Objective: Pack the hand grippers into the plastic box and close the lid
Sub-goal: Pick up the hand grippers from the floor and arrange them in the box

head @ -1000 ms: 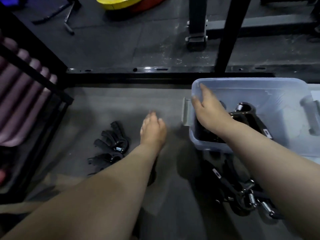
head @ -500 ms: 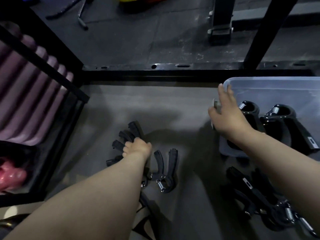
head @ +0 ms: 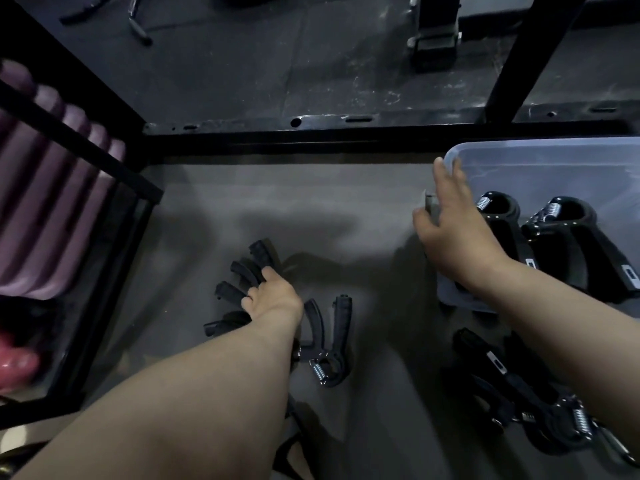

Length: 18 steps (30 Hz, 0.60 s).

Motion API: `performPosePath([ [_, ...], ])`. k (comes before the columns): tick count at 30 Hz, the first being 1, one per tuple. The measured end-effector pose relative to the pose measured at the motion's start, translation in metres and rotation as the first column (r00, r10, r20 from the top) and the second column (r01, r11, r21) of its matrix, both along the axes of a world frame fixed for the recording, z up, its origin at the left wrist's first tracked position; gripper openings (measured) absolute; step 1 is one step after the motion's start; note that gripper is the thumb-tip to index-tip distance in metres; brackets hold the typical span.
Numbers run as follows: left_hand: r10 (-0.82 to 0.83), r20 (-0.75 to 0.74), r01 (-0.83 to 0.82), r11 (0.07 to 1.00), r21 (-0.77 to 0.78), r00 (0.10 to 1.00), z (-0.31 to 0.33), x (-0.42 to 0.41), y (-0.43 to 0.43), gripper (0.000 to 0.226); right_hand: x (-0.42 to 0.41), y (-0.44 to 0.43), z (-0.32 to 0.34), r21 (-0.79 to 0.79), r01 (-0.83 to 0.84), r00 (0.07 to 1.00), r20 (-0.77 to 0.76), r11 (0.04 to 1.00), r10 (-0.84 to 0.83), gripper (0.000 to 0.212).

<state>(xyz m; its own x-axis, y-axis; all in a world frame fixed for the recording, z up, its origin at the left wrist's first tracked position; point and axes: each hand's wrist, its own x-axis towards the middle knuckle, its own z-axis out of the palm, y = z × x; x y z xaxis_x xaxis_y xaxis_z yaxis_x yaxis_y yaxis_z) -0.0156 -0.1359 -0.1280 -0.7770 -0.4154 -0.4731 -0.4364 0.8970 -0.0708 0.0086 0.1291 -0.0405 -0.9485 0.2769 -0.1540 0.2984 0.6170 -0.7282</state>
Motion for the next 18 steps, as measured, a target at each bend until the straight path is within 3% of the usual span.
performPosePath([
  [3, -0.026, -0.009, 0.027, 0.997, 0.077, 1.0, -0.004, 0.004, -0.002, 0.057, -0.001, 0.0, 0.002, 0.001, 0.003, 1.0, 0.015, 1.0, -0.003, 0.073],
  [7, -0.129, -0.073, 0.127, 0.992, -0.022, 0.989, 0.002, 0.01, 0.009, 0.053, -0.001, -0.001, 0.001, 0.022, -0.015, 1.0, 0.003, 1.0, 0.015, 0.072],
  [11, -0.07, -0.4, 0.07, 0.997, -0.016, 0.914, 0.019, 0.003, 0.032, 0.045, 0.0, -0.001, 0.001, 0.014, -0.017, 1.0, 0.004, 1.0, 0.017, 0.071],
  [14, 0.083, -0.603, 0.048, 0.979, 0.197, 0.793, 0.045, -0.02, 0.052, 0.04, 0.001, -0.001, 0.004, -0.008, -0.013, 1.0, -0.003, 1.0, 0.013, 0.071],
  [18, 0.288, -0.623, 0.179, 0.797, 0.577, 0.727, 0.084, -0.048, 0.091, 0.032, 0.002, 0.002, 0.006, -0.034, -0.032, 0.999, 0.01, 0.999, 0.033, 0.071],
])
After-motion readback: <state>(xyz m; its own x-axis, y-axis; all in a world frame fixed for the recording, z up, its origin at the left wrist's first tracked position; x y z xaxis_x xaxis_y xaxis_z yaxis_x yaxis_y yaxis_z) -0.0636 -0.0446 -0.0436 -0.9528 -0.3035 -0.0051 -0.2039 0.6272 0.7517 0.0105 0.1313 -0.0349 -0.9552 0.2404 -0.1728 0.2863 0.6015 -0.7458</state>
